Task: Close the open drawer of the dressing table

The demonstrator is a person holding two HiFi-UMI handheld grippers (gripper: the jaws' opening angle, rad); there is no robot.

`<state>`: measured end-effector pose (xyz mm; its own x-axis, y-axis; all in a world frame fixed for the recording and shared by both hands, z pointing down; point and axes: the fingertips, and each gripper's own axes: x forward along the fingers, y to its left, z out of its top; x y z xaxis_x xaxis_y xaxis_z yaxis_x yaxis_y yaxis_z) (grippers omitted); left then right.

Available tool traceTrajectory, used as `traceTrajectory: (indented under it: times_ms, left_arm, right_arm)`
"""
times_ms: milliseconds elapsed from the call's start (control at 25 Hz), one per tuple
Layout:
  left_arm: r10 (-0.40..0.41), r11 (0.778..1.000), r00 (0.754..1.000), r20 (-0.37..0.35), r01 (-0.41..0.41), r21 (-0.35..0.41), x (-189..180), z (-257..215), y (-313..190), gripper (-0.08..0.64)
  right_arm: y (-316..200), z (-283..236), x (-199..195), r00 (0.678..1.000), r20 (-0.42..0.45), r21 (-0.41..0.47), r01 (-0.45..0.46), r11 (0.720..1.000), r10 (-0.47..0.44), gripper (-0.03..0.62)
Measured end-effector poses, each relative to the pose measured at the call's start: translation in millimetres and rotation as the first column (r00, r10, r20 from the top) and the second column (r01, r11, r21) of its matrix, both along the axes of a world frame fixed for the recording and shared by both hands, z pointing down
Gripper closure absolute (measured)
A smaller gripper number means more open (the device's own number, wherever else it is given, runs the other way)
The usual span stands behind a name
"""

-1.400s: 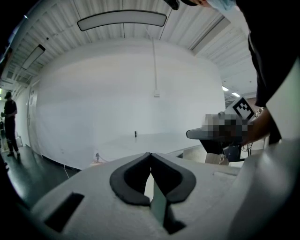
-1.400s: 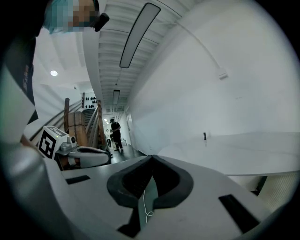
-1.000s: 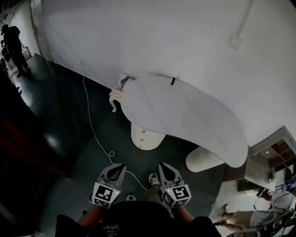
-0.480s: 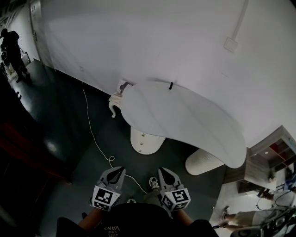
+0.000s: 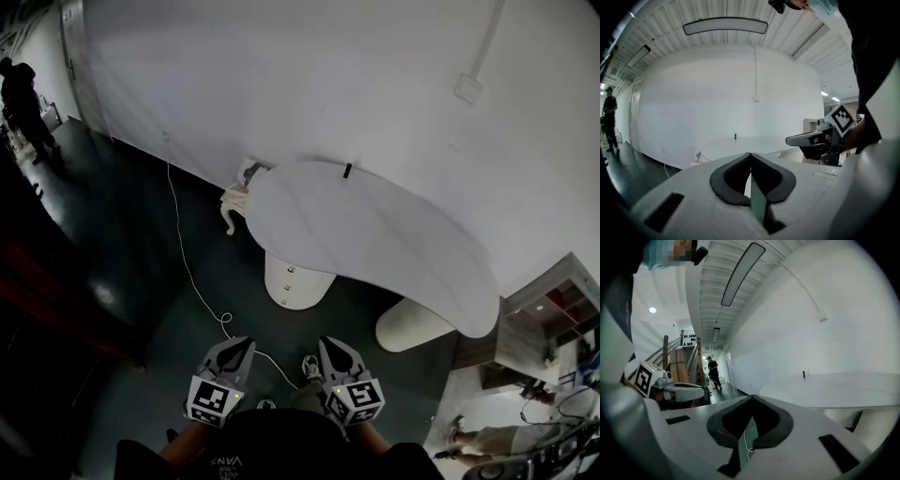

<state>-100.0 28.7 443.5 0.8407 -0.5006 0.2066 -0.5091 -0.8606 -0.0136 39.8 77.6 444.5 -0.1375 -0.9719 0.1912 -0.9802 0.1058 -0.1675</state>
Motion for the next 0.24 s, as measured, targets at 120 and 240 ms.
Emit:
traceTrajectory:
  times_ms: [120,240]
  left_arm:
    - [0.005,1.000,1.000,0.003,-0.005,-0.001,1.3,0.6,-0.1,0.541]
    - [0.014,1.000,1.000,0.005,-0.014,-0.004,4.7,1.2,0.1,0.543]
  right_arm:
    - [-0.2,0.4,1.6,1.000,-0.001,-0.002,-0.005,1.000,0.005,0.604]
    - [-1.0,0.8,4.4,1.000,0.000,-0.002,-0.010,1.000,0.010,0.604]
